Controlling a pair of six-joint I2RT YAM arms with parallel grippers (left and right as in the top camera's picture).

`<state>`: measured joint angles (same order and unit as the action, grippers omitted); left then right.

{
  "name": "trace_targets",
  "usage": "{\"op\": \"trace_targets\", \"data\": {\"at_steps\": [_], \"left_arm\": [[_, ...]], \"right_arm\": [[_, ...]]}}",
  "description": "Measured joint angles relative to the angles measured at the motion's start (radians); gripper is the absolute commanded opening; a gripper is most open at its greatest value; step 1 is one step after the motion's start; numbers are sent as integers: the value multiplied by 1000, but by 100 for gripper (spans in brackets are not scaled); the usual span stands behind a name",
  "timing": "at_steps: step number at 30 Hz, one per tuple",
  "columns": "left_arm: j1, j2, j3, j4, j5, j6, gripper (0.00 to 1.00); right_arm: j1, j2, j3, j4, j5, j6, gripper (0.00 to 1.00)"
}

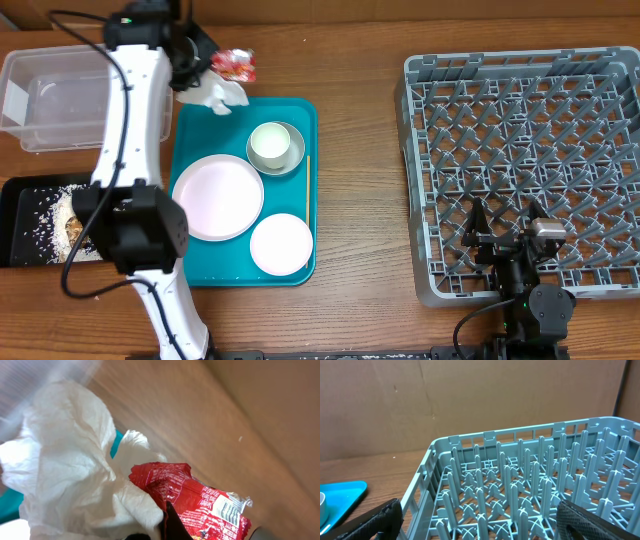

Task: Sort waste into correct bins and load items into the dishwasher
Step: 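Carry the tissue and wrapper into the clear plastic bin and release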

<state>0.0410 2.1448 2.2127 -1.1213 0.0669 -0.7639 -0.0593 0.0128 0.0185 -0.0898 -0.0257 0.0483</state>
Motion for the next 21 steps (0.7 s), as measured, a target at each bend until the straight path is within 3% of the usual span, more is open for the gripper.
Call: {"op": "trace_targets", "data": {"at_steps": [8,16,20,21], "left_arm": [[119,-41,3,3,-164,0,4],[223,-29,3,121,-339,4,4],[257,5,3,187,-375,18,25],[264,16,3,198,-380,20,41]], "right_arm": [[0,0,0,0,0,0,100],[0,0,0,0,0,0,100],[0,0,0,0,0,0,100],[0,0,0,0,0,0,100]]}}
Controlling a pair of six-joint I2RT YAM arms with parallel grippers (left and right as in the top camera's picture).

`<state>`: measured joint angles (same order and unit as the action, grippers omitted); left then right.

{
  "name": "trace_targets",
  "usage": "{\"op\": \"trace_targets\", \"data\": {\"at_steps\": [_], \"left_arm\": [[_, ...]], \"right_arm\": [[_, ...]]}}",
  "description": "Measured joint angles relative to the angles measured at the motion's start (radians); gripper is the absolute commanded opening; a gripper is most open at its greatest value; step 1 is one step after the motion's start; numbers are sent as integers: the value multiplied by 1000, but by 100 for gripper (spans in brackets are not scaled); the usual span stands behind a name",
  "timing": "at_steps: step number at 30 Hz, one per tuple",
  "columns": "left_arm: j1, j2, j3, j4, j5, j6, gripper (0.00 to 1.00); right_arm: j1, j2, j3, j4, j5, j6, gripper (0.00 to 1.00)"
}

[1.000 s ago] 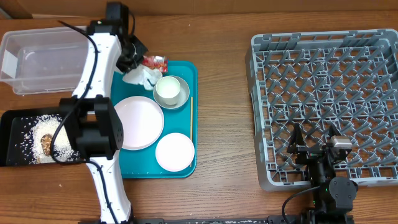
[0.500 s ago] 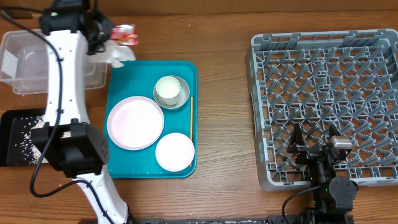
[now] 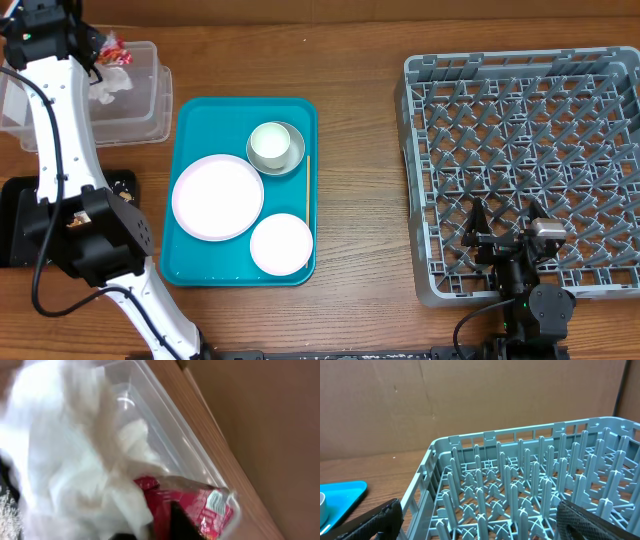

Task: Sort waste into correct bins and load items into the dishwasher
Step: 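Carry the tissue and wrapper into the clear plastic bin and release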

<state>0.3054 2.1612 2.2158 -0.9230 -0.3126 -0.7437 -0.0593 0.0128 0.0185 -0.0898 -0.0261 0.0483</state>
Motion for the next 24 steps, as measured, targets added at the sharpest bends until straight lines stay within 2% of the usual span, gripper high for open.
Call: {"op": "trace_targets", "data": {"at_steps": [2,3,6,8,12,17,24], "left_arm": [[15,24,0,20,-8,1,95],[23,37,0,27,-11,5,97],[42,74,0,32,-13,4,95],[51,89,0,32,-13,7,100],[63,94,0,29,-14,19,100],[63,91,0,-60,-17,44,100],[63,-55,0,-177,12,45,100]], "right_arm": [[0,0,0,0,0,0,100],[0,0,0,0,0,0,100],[0,0,0,0,0,0,100],[0,0,0,0,0,0,100],[0,0,0,0,0,0,100],[0,0,0,0,0,0,100],[0,0,0,0,0,0,100]]}}
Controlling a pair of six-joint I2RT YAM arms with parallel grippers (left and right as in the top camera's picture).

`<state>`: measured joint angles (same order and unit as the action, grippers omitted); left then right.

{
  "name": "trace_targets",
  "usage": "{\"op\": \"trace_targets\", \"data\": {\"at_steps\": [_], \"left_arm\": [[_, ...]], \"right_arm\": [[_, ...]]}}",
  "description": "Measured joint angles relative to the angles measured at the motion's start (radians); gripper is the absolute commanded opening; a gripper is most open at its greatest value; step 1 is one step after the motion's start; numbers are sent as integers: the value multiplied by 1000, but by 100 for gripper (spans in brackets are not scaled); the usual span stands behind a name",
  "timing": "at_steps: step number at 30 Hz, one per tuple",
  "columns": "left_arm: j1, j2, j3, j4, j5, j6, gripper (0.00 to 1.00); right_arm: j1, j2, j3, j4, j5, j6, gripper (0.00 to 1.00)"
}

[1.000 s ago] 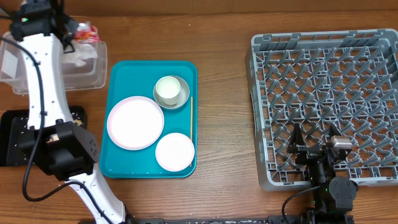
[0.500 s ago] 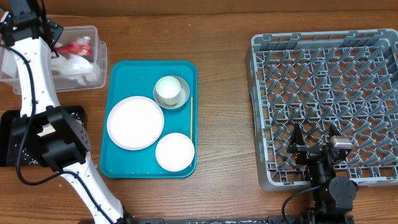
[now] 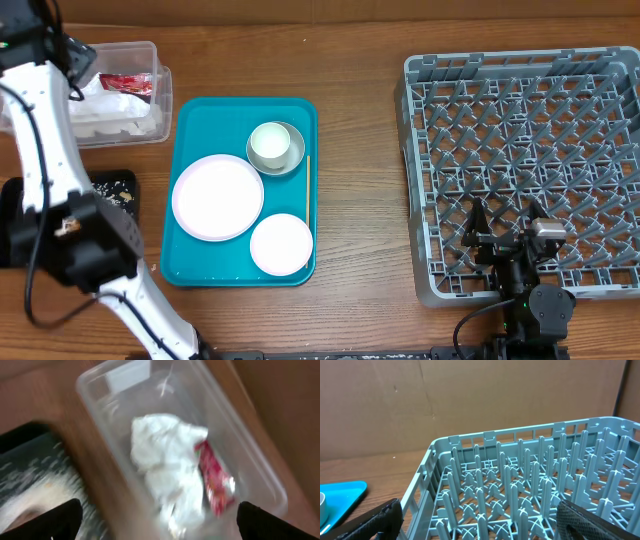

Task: Sort waste into correct bins and load items into the dishwasher

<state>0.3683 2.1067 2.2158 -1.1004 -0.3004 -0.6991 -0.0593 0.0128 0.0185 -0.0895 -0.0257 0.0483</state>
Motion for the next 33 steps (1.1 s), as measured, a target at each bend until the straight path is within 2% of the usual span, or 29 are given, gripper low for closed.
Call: {"op": "trace_targets", "data": {"at_steps": [2,6,9,15,26,33], "left_arm": [[0,-92,0,-151,26,-13,100],[0,-301,8,-466,49,-166,100],[0,-400,18,-573,55,-252,100],[-2,-492,-41,-586,57,-290,100],[-2,-718,-317,-591,26,-312,100],[-2,-768,-496,-590,20,-315,100]], "right_arm": [[0,0,0,-1,0,0,100],[0,0,0,0,0,0,100],[0,0,0,0,0,0,100],[0,0,0,0,0,0,100],[0,0,0,0,0,0,100],[0,0,0,-1,0,0,100]]}}
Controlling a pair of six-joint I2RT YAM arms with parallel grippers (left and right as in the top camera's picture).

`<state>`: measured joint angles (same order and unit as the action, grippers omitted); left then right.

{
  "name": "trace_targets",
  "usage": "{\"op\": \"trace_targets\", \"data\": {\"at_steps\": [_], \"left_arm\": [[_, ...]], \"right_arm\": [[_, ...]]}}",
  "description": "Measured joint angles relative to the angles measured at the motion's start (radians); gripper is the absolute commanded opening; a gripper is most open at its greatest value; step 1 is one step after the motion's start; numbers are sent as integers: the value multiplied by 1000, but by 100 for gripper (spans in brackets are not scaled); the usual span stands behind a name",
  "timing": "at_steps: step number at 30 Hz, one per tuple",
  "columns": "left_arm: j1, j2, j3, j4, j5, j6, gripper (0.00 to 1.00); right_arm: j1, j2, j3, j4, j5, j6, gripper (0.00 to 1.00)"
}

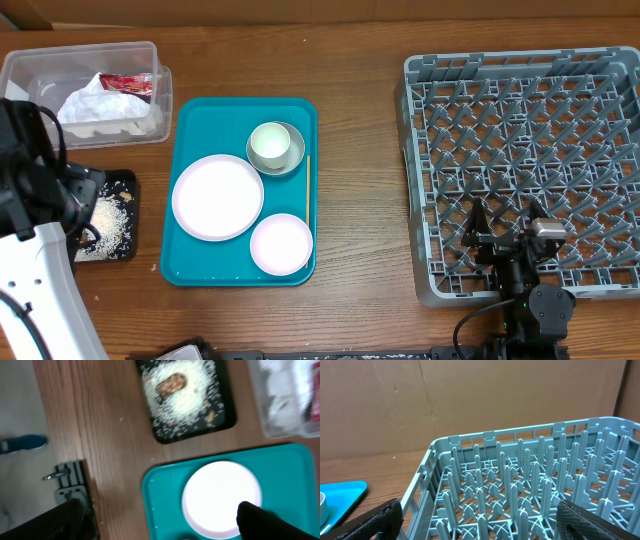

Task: Sort waste into correct bins and load items into the dishwasher

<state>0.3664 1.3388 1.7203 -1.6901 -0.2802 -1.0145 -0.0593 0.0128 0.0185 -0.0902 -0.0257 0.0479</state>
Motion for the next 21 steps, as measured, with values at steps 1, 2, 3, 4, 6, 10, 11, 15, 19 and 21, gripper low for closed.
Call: {"op": "trace_targets", "data": {"at_steps": [1,2,3,4,6,10,11,15,19,21], "left_arm": [[0,0,-21,1,0,0,100],[0,0,-40,0,0,0,100],[0,0,-60,5,0,0,100],[0,0,-77,10,0,0,100],[0,2,-101,19,1,0,100],[0,18,-123,45,4,0,100],[0,25,-126,60,5,-1,100],[50,52,-128,129,15,-27,100],[195,71,-129,175,52,-61,100],[267,85,-129,178,73,-70,100]], "right_arm": [[0,0,0,1,0,0,100],[0,0,0,0,0,0,100],[0,0,0,1,0,0,100],[0,0,0,0,0,0,100],[0,0,0,0,0,0,100],[0,0,0,0,0,0,100],[0,0,0,0,0,0,100],[0,0,0,0,0,0,100],[0,0,0,1,0,0,100],[0,0,0,0,0,0,100]]}}
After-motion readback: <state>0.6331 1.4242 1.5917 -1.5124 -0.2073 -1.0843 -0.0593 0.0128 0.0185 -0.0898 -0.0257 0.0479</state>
